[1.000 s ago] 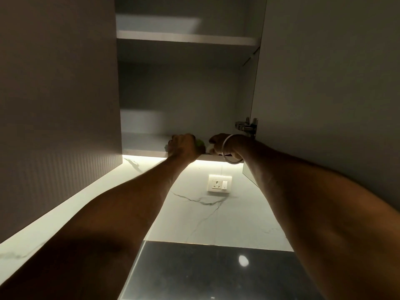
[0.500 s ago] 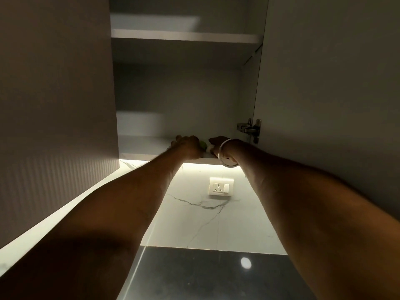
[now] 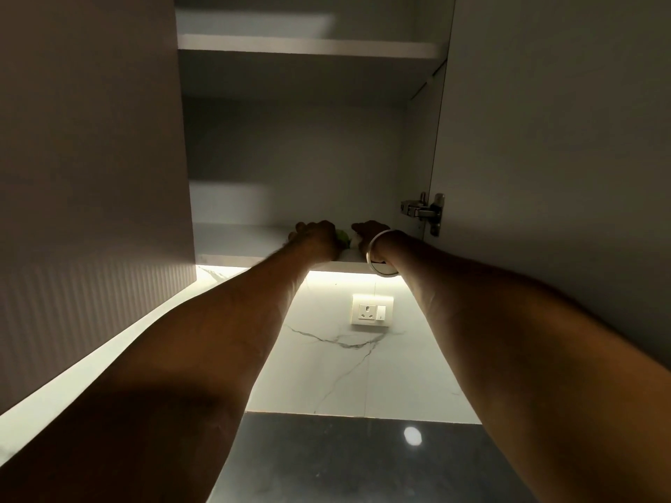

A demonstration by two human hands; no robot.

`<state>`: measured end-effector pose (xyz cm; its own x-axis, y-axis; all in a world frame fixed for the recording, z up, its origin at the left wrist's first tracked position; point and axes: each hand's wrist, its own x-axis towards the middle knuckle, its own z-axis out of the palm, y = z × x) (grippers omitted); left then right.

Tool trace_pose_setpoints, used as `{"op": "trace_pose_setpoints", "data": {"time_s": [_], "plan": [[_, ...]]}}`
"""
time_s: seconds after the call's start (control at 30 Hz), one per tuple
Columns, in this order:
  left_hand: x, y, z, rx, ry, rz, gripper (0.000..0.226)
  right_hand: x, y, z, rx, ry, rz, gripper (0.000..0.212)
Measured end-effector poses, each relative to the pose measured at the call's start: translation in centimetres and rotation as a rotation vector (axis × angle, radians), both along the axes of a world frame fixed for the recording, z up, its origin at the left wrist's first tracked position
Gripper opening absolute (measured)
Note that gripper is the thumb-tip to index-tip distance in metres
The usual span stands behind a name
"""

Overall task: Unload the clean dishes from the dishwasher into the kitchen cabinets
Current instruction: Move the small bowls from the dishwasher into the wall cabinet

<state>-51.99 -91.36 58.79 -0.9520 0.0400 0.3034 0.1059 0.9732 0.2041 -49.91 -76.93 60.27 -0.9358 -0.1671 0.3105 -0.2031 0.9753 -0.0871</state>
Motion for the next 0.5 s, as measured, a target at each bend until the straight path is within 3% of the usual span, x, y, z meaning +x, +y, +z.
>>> {"op": "trace_pose_setpoints", "data": {"time_s": [0.5], "plan": [[4.6,-0.4,-0.1,0.004,0.097,-0.044,0.044,2.6,-0.3,-0.8,-0.046,0.069,-0.022,0.057]]}}
